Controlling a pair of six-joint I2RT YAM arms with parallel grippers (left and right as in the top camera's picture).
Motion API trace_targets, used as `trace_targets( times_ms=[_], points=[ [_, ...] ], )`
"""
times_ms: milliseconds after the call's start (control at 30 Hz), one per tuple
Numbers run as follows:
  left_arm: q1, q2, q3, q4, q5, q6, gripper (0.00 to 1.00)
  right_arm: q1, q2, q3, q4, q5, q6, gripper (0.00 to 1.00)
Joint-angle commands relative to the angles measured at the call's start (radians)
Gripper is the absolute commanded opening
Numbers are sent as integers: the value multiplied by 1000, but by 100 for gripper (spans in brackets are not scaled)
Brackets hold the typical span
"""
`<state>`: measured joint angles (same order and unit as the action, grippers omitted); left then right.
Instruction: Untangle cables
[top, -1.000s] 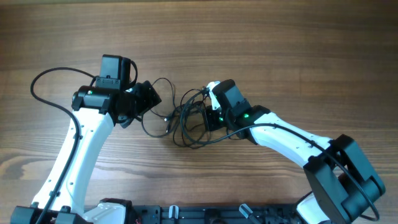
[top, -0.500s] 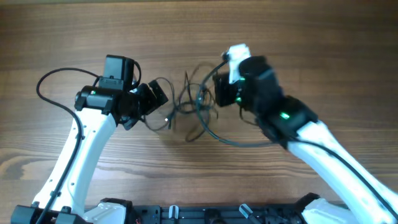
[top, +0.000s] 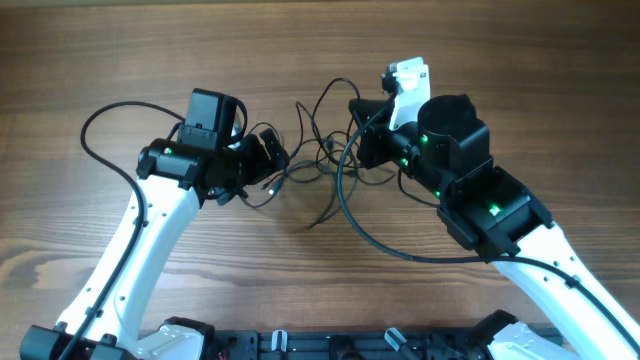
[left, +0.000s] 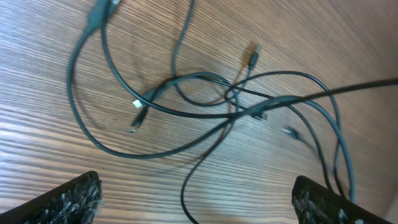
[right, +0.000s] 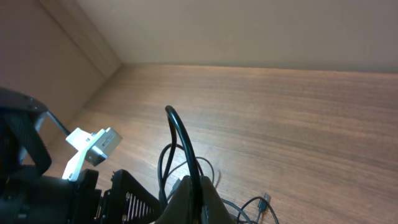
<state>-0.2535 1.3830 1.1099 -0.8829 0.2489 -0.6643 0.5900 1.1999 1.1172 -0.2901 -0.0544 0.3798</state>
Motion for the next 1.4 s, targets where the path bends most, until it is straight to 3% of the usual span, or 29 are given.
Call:
trace_targets(
  times_ms=[0,133,200,533,700,933,1033,1133,1233,1367],
  points=[
    [-3,7,3,26,113,5,100,-3,5,8,138,23,102,4],
    [-3,7,3,37,122,5,100,-3,5,9,433,-37,140,4],
    [-3,7,3,34,121,5,100,-3,5,9,500,-40,144,4],
    [-3,7,3,49,149,5,100,-3,5,8,101,69,77,4],
    [-3,7,3,117,248,-16,100,-3,5,8,100,69,72,4],
    [-8,80,3,114,251,-245,88,-3,5,8,100,69,72,4],
    [-27,126,3,121,313,-176,85,-3,5,8,90,90,72,4],
    [-57,150,3,120,393,-79,88,-3,5,8,87,92,72,4],
    [-70,151,3,111,464,-84,92,-3,5,8,85,92,73,4],
    [-70,151,3,73,468,-223,71,-3,5,8,66,92,73,4]
  ],
)
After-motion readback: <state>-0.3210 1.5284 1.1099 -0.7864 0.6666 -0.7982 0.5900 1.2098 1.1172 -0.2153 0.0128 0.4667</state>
